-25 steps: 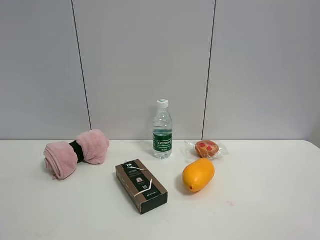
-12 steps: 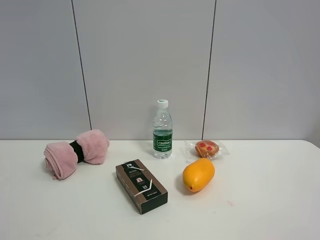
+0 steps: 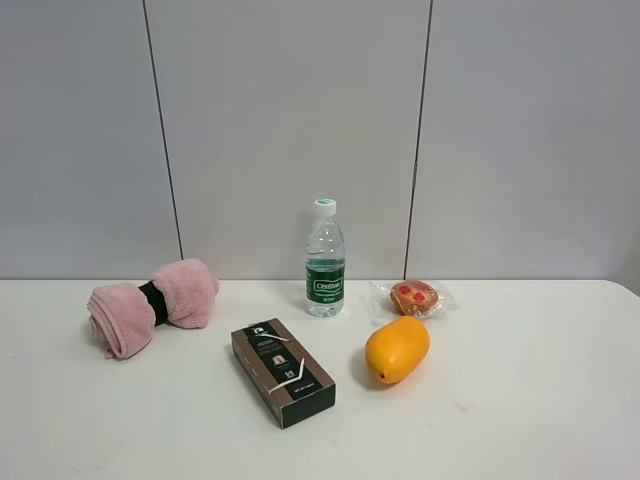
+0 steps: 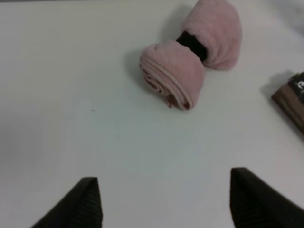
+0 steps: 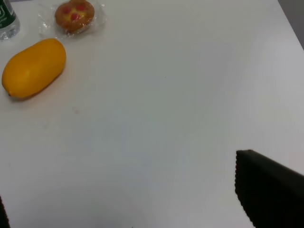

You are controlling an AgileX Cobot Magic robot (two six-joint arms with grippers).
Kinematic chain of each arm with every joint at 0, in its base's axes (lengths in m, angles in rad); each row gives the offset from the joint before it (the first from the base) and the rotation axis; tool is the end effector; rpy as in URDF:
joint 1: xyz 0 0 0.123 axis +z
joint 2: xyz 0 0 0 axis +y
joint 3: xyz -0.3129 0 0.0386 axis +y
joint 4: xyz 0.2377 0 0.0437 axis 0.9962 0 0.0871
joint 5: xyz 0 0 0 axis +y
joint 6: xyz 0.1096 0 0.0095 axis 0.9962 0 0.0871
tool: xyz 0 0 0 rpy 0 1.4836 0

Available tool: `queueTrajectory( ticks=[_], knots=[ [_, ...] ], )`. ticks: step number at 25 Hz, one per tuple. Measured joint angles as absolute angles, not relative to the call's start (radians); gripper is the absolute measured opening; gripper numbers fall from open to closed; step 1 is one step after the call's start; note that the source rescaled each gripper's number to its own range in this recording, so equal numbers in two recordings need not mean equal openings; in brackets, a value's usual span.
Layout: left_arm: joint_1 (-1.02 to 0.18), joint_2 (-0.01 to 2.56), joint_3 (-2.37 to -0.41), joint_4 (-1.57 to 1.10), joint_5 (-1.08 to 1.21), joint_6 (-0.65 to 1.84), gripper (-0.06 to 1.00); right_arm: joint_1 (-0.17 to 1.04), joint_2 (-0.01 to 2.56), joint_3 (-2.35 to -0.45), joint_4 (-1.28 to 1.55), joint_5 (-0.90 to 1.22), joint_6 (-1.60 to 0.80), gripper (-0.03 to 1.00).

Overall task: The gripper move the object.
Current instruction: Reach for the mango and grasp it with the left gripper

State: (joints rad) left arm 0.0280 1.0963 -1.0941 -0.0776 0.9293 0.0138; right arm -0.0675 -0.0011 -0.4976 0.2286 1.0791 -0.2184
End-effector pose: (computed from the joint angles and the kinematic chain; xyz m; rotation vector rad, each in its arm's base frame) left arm 0.2023 -0.0012 0.3801 -0.0447 2.4125 -0.0772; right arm -0.0281 0.0239 0.2633 -0.1669 2.0370 0.0962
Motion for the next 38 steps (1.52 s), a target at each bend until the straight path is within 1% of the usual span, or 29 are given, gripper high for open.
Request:
queueTrajectory(
  ticks=[3,6,7,8,9,10,11,12,13,14,15,18,26,32,38],
  knots=[
    [0.028,1.226,-1.142,-0.084,0.925,0.014,0.00,-0.068,-0.001,-0.498,0.229,1.079,-0.218,1.00],
    [0.017,1.303,-1.165,-0.084,0.922,0.020,0.00,-0.068,-0.001,-0.498,0.229,1.079,-0.218,1.00],
    [0.006,1.338,-1.179,-0.084,0.922,0.031,0.01,-0.068,-0.001,-0.498,0.229,1.079,-0.218,1.00],
    [-0.009,1.366,-1.192,-0.085,0.921,0.051,0.06,-0.068,-0.001,-0.498,0.229,1.079,-0.218,1.00],
    [-0.025,1.397,-1.208,-0.086,0.921,0.082,0.14,-0.068,-0.001,-0.498,0.229,1.079,-0.218,1.00],
    [-0.040,1.426,-1.224,-0.086,0.921,0.114,0.27,-0.068,-0.001,-0.498,0.229,1.079,-0.218,1.00],
    [-0.060,1.447,-1.239,-0.086,0.921,0.138,0.43,-0.068,-0.001,-0.498,0.229,1.079,-0.218,1.00],
    [-0.104,1.488,-1.264,-0.094,0.912,0.171,0.67,-0.068,-0.001,-0.498,0.229,1.079,-0.218,1.00],
    [-0.125,1.504,-1.279,-0.099,0.904,0.176,0.76,-0.068,-0.001,-0.498,0.229,1.079,-0.218,1.00],
    [-0.152,1.517,-1.298,-0.100,0.895,0.180,0.81,-0.068,-0.001,-0.498,0.229,1.079,-0.218,1.00],
    [-0.180,1.533,-1.317,-0.101,0.888,0.185,0.83,-0.068,-0.001,-0.498,0.229,1.079,-0.218,1.00],
    [-0.269,1.582,-1.392,-0.101,0.879,0.191,0.86,-0.068,-0.001,-0.498,0.229,1.079,-0.218,1.00],
    [-0.486,1.797,-1.690,-0.101,0.966,0.193,0.86,-0.068,-0.001,-0.498,0.229,1.079,-0.218,1.00],
    [-0.591,2.020,-1.937,-0.101,1.039,0.195,0.86,-0.068,-0.001,-0.498,0.229,1.079,-0.218,1.00],
    [-0.639,2.256,-2.165,-0.105,1.111,0.181,0.86,-0.068,-0.001,-0.498,0.229,1.079,-0.218,1.00]
  ],
)
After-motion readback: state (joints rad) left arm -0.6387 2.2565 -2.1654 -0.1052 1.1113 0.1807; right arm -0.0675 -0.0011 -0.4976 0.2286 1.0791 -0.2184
